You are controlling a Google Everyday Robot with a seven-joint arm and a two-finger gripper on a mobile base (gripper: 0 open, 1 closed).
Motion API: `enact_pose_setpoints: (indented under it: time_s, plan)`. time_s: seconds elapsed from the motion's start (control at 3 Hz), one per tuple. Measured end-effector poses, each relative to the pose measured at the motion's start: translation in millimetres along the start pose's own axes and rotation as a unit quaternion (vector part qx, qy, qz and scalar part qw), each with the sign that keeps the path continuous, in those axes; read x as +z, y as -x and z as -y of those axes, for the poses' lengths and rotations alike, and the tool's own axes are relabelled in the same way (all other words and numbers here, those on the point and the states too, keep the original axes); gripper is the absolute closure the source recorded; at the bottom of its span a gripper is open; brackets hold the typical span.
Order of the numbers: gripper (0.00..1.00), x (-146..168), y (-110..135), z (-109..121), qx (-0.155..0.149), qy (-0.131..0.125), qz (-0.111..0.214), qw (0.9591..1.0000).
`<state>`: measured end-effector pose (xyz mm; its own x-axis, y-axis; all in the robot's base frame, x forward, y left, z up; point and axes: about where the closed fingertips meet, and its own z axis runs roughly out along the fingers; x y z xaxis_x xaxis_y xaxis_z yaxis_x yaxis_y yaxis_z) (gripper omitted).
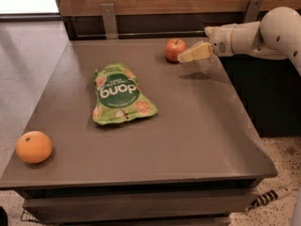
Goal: Move apple near orange
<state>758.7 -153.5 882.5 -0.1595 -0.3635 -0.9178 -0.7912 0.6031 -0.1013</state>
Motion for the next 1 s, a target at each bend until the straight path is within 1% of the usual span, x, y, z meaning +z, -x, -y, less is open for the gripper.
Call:
enact_pose_setpoints:
  time_s: [0.33,0.67,1.0]
  plan:
    - [0.00,40,-21,-8,0.017,0.014,0.013,0.9997]
    - [0.00,66,-28,-6,0.020,0.025,0.032,0.9990]
    - [0.15,81,-21,-5,0.010,0.032,0.044,0.9984]
